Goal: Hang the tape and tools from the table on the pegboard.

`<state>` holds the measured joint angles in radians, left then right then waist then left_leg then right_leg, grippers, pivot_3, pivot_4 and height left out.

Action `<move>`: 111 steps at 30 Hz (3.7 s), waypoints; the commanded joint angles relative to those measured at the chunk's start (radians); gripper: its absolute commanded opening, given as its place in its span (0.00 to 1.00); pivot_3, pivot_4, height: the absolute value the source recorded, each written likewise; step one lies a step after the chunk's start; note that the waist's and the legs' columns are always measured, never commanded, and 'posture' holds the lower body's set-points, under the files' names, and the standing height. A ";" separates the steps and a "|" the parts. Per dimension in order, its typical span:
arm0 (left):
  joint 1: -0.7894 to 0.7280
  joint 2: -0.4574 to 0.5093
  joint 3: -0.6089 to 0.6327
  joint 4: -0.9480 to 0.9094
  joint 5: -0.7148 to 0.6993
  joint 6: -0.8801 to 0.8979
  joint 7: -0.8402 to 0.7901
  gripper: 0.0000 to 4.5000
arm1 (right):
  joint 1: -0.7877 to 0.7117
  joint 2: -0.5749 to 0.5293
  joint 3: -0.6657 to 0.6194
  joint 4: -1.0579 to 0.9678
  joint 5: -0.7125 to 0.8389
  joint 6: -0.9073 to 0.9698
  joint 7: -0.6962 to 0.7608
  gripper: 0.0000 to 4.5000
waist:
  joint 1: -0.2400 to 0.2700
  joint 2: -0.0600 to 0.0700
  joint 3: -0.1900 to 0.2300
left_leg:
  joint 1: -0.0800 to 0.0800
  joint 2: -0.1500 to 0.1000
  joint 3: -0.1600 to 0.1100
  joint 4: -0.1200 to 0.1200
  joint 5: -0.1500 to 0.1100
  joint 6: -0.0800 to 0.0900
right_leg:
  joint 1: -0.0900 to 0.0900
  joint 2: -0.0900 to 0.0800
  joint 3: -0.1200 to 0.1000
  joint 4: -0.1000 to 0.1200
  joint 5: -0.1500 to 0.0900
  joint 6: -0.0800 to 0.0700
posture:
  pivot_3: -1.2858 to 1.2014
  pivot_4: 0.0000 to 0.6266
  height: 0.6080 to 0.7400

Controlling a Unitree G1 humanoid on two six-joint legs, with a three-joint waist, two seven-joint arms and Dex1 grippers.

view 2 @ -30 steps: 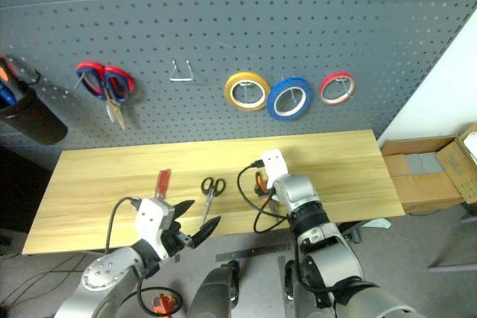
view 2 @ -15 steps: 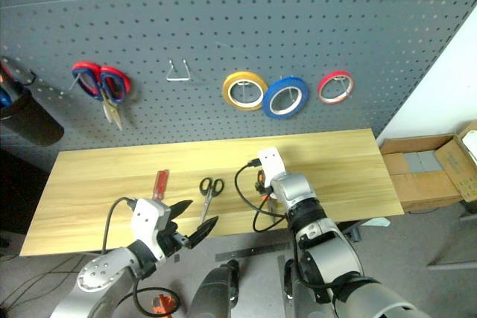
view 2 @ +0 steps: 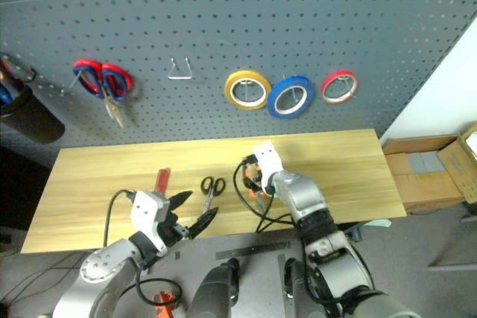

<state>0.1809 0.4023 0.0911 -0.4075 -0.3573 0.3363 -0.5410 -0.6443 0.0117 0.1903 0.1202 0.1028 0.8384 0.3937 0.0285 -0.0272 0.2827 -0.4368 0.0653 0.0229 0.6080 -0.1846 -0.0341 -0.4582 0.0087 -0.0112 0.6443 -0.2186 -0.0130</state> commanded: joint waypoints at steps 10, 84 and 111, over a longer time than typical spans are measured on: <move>-0.181 -0.023 0.186 -0.127 -0.298 0.123 0.098 1.00 | -0.004 0.005 0.033 -0.388 0.072 -0.225 0.044 0.67 | -0.003 -0.013 -0.012 | 0.001 0.000 0.000 0.002 0.000 -0.001 | 0.001 0.003 0.000 0.002 0.001 0.001 | 0.60 0.23 1.00; -0.315 0.164 0.309 -0.084 -0.329 0.268 0.115 1.00 | -0.859 0.113 -0.162 1.086 -0.197 -1.444 -0.427 0.67 | 0.105 -0.011 -0.020 | 0.005 0.003 -0.012 0.004 0.006 -0.014 | 0.011 0.005 -0.010 0.003 0.004 -0.009 | 0.67 0.48 1.00; -0.264 0.273 0.455 -0.178 -0.447 0.375 0.178 1.00 | -0.701 0.164 -0.132 1.098 -0.247 -1.417 -0.442 0.67 | 0.127 -0.009 0.026 | 0.003 0.005 -0.015 0.001 0.005 -0.015 | 0.008 0.004 -0.013 0.001 0.001 -0.010 | 0.70 0.54 1.00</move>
<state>-0.0884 0.6617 0.5136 -0.5514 -0.7887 0.7209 -0.3611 -1.3536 0.1605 0.0524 1.2371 -0.1369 -0.5788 -0.0500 0.1554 -0.0358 0.3089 -0.4340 0.0699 0.0076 0.6085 -0.1792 -0.0486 -0.4498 0.0123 -0.0241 0.6457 -0.2176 -0.0234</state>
